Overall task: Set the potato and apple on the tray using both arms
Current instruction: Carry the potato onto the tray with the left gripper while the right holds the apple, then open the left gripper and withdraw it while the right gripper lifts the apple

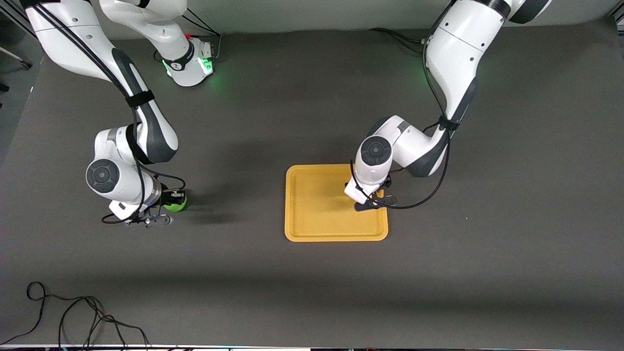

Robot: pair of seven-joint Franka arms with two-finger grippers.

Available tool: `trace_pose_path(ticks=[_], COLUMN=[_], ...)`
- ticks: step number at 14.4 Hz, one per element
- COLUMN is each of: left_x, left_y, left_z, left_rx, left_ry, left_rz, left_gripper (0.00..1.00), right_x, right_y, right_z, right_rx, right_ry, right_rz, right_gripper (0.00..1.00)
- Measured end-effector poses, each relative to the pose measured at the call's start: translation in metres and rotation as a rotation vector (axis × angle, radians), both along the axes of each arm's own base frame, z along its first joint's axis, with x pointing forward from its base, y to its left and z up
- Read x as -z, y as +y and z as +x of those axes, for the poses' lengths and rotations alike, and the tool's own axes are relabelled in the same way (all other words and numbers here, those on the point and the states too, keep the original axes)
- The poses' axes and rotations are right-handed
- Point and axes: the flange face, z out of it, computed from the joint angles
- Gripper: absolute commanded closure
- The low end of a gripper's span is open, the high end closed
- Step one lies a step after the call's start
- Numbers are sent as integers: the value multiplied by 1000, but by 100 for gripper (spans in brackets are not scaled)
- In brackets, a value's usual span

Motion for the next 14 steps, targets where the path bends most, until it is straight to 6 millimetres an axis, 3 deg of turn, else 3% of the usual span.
trace_pose_path(ticks=[3,6,8,10,14], left_x=[-4,-35,-80,-138,-243], left_y=[3,15,35,62,143], left_z=[6,23,37,50,57], left_rx=[-9,-33,-60,-81,-91], left_ry=[-10,-43,-70,-119,-119], left_rz=[-1,-6,0,-8,-50], left_gripper=[0,0,0,0,0], right_x=[3,2,2,2,17], right_y=[0,0,-3,-6,-14], right_z=[-1,0,0,0,-9], right_rx=[-1,0,0,-7,-9], right_ry=[5,4,3,4,-3], right_rz=[-1,-1,-3,-4,-4], right_gripper=[0,0,0,0,0])
